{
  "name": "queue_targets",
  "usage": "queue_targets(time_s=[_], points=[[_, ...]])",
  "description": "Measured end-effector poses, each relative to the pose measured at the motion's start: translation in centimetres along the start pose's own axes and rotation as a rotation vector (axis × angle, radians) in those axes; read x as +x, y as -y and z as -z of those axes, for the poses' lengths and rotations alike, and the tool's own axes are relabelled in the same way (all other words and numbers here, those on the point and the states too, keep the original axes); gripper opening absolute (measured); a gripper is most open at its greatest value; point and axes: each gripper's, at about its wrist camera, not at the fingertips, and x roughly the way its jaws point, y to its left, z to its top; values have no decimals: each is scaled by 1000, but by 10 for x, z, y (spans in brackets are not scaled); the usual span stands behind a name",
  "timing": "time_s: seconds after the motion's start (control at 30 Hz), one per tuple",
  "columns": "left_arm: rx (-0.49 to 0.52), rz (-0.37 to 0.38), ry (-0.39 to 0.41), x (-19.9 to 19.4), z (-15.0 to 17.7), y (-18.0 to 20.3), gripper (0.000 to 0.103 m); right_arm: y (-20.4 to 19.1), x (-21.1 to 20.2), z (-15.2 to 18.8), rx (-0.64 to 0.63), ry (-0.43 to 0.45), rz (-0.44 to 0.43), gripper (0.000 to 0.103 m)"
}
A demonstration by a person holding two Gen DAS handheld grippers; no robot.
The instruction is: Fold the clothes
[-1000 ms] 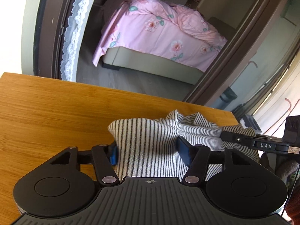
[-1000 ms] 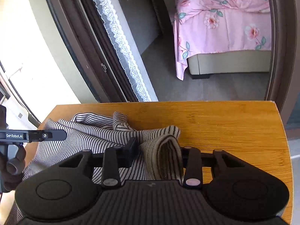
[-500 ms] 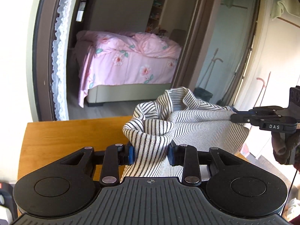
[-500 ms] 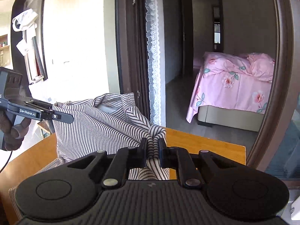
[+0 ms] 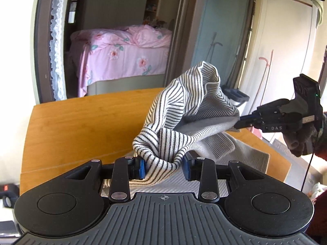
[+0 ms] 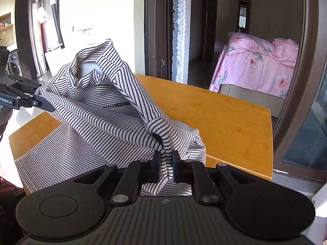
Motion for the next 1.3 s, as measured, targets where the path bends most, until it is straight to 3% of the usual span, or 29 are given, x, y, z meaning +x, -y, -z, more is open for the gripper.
queue_targets(time_s=[0.17, 0.23, 0.3, 0.37, 0.5, 0.63, 0.77, 0.97, 1.13, 1.3], points=[[-13, -5, -33, -5, 21, 0, 38, 5, -16, 17, 84, -26, -33, 15], [-40, 9, -40, -7, 25, -4, 42, 16, -24, 20, 174, -14, -65, 26], [-46, 16, -47, -11, 29, -4, 44, 25, -32, 21, 243, 16, -86, 49], [-69, 31, -46, -17, 29, -7, 48, 37, -37, 21, 316, 51, -111, 53], [-116, 61, -44, -29, 28, -12, 68, 57, -28, 17, 467, 96, -124, 62], [-166, 90, -42, -40, 27, -18, 82, 70, 9, 21, 558, 69, -123, 64], [-304, 107, -35, -39, 26, -36, 89, 63, 48, 26, 546, 9, -129, 64], [-469, 77, -176, 8, 43, -48, 90, 36, 62, 33, 422, -47, -130, 67], [-461, 139, -198, 36, 48, -46, 76, 20, 55, 38, 297, -69, -139, 61], [-411, 133, -187, 65, 34, -52, 63, 30, 70, 32, 343, -42, -144, 43]])
